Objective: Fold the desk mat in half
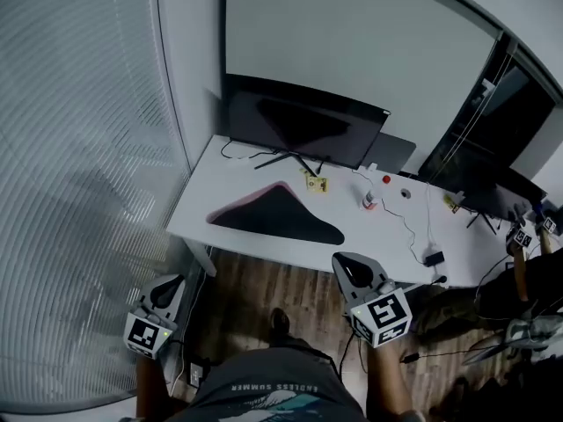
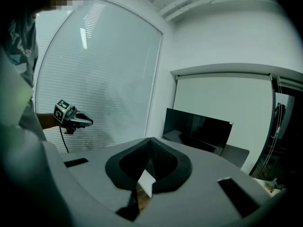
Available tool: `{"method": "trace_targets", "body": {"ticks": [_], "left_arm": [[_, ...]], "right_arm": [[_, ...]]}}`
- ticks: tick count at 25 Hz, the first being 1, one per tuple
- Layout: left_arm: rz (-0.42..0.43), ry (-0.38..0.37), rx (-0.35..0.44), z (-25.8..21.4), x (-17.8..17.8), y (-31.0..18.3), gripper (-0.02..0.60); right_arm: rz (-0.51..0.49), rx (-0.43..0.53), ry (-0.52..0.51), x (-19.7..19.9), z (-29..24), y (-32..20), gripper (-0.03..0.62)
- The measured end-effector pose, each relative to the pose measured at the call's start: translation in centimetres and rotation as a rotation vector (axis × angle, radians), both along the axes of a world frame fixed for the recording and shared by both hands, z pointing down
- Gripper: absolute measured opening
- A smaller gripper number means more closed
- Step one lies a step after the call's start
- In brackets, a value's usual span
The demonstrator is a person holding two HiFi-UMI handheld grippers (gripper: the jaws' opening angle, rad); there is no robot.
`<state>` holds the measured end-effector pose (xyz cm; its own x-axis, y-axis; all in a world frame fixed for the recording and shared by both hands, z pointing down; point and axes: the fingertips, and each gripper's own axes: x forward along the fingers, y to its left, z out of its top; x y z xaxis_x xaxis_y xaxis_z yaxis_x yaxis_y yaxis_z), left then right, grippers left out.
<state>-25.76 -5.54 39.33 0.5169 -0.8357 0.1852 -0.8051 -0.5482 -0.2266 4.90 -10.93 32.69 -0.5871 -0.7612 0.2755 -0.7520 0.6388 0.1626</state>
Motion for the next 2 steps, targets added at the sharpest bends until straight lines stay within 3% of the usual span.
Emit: {"method": "trace_targets", "body": {"ticks": [2], "left_arm": [[0.006, -0.004, -0.001, 0.10, 0.20, 0.39, 0.018]], "right_arm": [[0.005, -0.006, 0.002, 0.24, 0.07, 0.34, 0.025]]}}
